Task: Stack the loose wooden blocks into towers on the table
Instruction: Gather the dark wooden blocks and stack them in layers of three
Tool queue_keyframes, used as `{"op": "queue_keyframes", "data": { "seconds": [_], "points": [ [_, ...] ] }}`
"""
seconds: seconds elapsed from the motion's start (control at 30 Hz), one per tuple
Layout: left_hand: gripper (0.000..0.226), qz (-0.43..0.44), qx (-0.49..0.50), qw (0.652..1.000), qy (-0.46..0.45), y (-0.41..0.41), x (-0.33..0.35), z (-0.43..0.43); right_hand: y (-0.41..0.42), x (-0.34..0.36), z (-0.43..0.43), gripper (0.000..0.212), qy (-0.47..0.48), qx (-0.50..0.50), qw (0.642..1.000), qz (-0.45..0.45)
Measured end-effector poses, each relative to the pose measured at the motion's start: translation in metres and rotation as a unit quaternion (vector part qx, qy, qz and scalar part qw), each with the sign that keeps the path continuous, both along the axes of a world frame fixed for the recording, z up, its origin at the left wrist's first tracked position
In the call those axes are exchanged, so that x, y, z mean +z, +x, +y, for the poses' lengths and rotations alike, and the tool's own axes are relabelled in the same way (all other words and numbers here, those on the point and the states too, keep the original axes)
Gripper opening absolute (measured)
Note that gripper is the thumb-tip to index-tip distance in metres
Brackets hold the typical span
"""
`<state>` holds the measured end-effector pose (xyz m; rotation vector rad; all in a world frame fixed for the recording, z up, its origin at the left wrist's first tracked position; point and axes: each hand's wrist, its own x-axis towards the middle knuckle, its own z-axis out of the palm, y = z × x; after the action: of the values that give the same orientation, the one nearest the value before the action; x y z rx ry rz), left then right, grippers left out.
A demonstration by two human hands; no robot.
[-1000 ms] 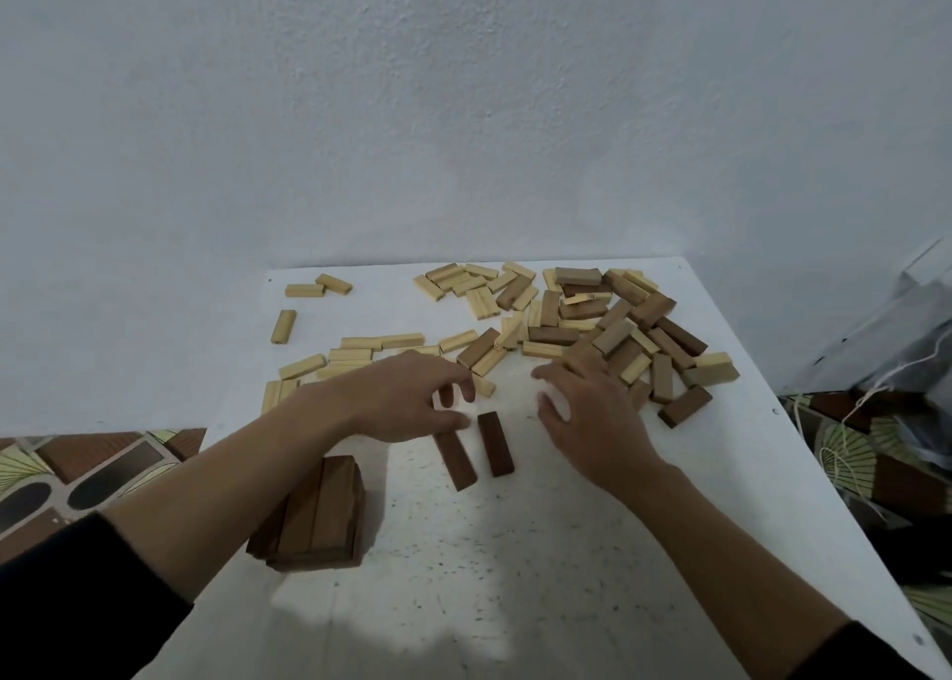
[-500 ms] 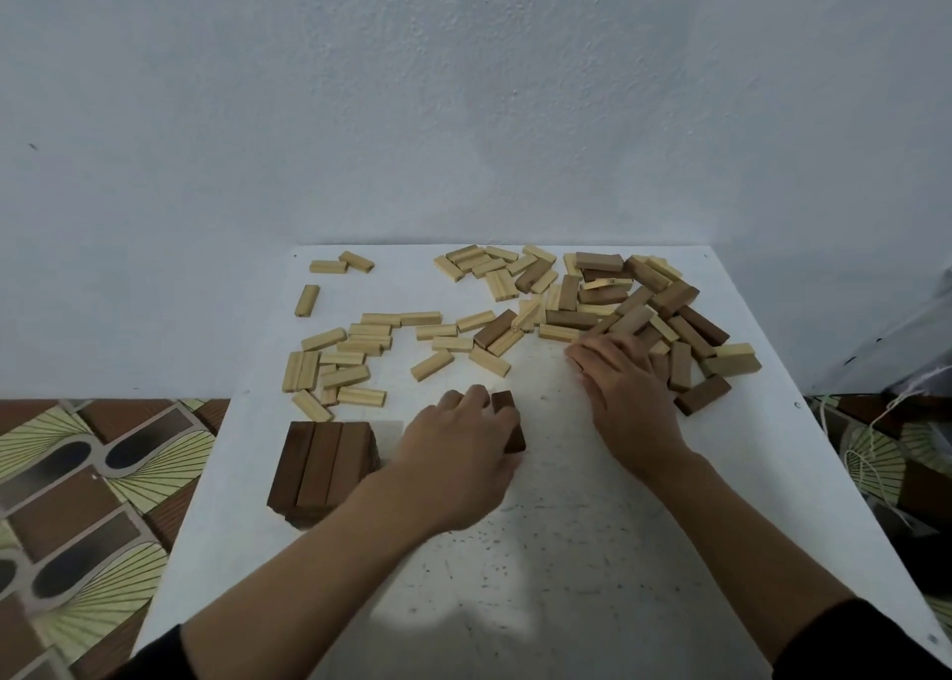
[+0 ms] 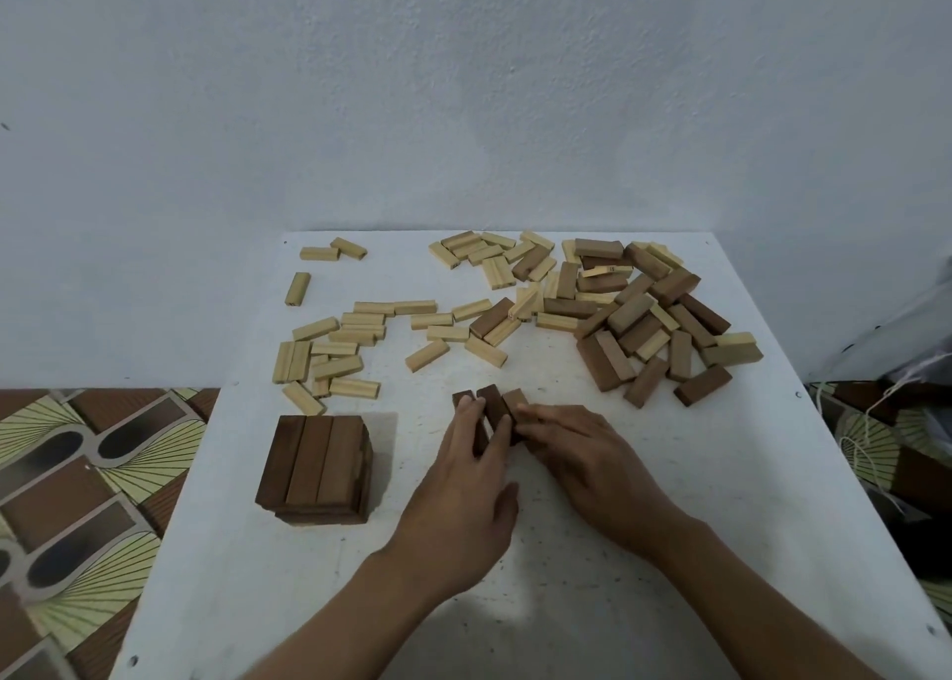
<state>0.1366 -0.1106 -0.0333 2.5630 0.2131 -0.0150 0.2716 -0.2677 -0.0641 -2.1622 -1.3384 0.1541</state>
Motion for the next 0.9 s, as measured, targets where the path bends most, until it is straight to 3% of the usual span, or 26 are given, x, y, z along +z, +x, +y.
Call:
{"op": "queue_keyframes", "data": {
  "seconds": [0.2,0.37,0.57,0.67,0.9],
  "points": [
    [0.068,-0.074,0.045,0.995,-0.041,0.004,-0.018,0.001,0.007,0.011,0.012,0.041,0.010,-0.043,0.997,0.064],
    [0.069,-0.087,0.087,0.992,-0.017,0.006,-0.029,0.001,0.014,0.020,0.026,0.038,0.008,-0.039,0.996,0.080],
    [0.072,-0.079,0.106,0.989,-0.073,0.013,-0.023,0.009,0.027,0.033,0.027,0.071,-0.007,-0.031,0.987,0.160],
    [0.073,-0.080,0.107,0.986,-0.095,0.013,-0.023,0.010,0.033,0.033,0.029,0.087,-0.076,-0.013,0.985,0.156],
    [0.087,-0.074,0.104,0.981,-0.147,0.017,-0.019,0.010,0.021,0.035,0.038,0.081,-0.082,-0.046,0.988,0.122]
  ]
}}
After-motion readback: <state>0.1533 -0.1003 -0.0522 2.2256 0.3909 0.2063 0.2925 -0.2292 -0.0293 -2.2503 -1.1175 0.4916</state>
